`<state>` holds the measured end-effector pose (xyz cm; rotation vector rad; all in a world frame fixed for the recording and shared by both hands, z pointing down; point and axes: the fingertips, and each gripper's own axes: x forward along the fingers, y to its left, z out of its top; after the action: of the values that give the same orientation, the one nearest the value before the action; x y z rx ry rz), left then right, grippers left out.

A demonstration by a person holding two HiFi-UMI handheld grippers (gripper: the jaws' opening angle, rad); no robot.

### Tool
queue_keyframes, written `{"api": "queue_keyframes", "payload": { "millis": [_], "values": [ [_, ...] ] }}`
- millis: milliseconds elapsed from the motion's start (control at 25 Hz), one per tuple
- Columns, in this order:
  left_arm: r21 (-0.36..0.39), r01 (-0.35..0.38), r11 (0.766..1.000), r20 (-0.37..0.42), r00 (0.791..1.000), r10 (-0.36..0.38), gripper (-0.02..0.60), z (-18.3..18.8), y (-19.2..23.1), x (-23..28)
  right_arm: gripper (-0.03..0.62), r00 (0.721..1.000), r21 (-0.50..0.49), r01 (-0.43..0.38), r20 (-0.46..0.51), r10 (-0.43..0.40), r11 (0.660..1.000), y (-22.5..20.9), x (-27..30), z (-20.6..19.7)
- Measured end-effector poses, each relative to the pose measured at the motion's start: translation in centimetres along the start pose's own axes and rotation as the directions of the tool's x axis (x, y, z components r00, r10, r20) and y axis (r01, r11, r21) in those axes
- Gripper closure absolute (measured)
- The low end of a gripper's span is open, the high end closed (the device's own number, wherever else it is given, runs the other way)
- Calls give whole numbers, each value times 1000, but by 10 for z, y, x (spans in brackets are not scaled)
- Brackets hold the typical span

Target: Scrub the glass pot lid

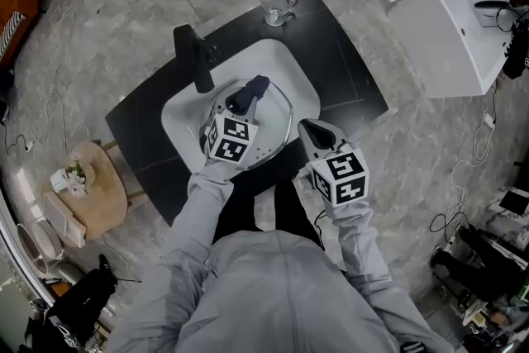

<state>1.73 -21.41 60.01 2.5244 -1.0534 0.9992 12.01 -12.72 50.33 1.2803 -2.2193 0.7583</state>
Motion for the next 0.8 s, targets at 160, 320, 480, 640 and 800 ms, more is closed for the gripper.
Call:
{"api": "queue_keyframes", "payload": {
  "millis": [160,320,480,640,800],
  "values": [
    [94,-5,996,-63,998,11,468,-24,2,26,563,1000,25,21,-7,-21,999,-4,8,-4],
    [143,-12,990,-106,994,28,468,-41,-4,49,563,999,42,39,-18,-38,998,-7,12,-8],
    [208,-32,978,-125,990,59,468,-47,-7,72,563,999,54,48,-26,-47,997,-10,11,-14],
    [186,35,982,-157,988,-6,468,-58,-17,89,563,998,65,48,-49,-45,997,-9,9,-26],
    [176,136,975,-176,979,-104,468,-67,-34,100,563,996,69,49,-72,-44,996,-8,5,-36]
  ]
}}
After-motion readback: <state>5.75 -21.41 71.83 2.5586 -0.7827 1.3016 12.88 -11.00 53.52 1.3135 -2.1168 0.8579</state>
